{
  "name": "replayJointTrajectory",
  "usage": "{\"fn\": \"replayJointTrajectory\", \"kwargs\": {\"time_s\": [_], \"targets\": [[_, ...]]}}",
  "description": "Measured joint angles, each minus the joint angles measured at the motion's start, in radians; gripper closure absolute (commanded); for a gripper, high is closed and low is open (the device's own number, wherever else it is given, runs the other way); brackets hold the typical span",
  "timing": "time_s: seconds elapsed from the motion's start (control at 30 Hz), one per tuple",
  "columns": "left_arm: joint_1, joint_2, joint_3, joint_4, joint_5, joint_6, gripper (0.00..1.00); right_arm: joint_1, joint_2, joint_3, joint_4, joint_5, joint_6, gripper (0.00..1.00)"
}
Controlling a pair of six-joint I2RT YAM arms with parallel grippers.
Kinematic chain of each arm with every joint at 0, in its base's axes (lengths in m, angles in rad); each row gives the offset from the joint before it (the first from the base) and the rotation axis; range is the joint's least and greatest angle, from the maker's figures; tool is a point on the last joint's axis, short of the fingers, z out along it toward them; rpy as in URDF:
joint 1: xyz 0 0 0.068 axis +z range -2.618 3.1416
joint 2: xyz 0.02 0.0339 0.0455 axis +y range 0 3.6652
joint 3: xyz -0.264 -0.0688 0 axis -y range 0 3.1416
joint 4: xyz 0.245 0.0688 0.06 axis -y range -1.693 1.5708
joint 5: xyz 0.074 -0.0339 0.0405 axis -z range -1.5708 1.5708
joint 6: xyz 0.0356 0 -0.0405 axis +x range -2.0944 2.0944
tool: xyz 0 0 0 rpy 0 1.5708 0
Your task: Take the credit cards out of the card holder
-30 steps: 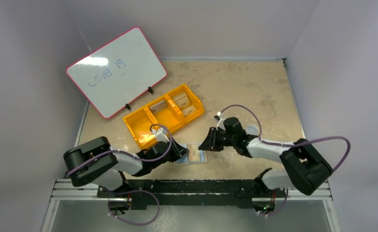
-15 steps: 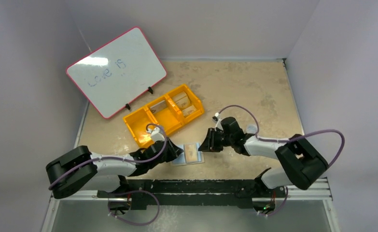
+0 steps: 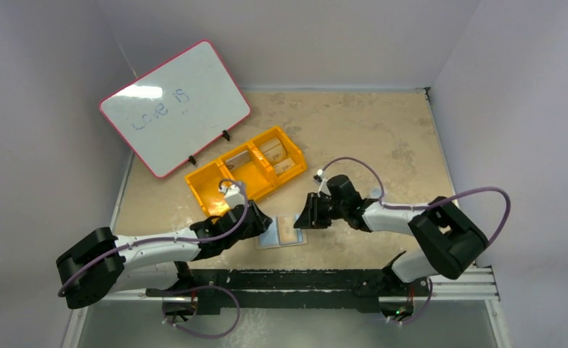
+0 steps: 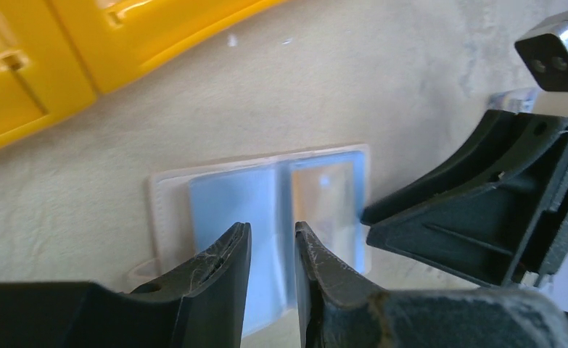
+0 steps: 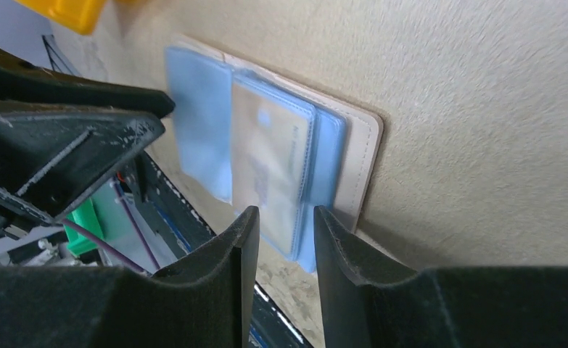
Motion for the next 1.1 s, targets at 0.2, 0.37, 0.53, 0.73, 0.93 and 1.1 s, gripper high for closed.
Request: {"fn": "replayJointTrajectory", "kwargs": {"time_s": [0.2, 0.37, 0.53, 0.73, 0.93, 1.1], "targets": [[0.000, -0.001, -0.007, -0.098, -0.026, -0.001, 0.72, 0.029, 0.060, 0.006, 0.032, -0.016, 0.007, 0.64], [0.000, -0.014, -0.024, -0.137, -0.029, -0.009, 0.75, 0.033, 0.057, 0.014, 0.015, 0.004, 0.009, 0.64], [0.000, -0.040, -0.043, -0.140, -0.031, -0.011, 0.79, 0.039, 0.011, 0.024, -0.015, 0.020, 0.003, 0.64], [0.000, -0.039, -0.047, -0.134, -0.031, -0.012, 0.80, 0.048, 0.001, 0.053, -0.035, 0.033, 0.001, 0.64], [0.000, -0.038, -0.048, -0.133, -0.031, -0.013, 0.81, 0.048, 0.074, 0.055, -0.036, 0.029, 0.004, 0.64], [0.000, -0.038, -0.054, -0.122, -0.031, -0.018, 0.83, 0.048, 0.097, 0.056, 0.001, 0.006, 0.005, 0.68]]}}
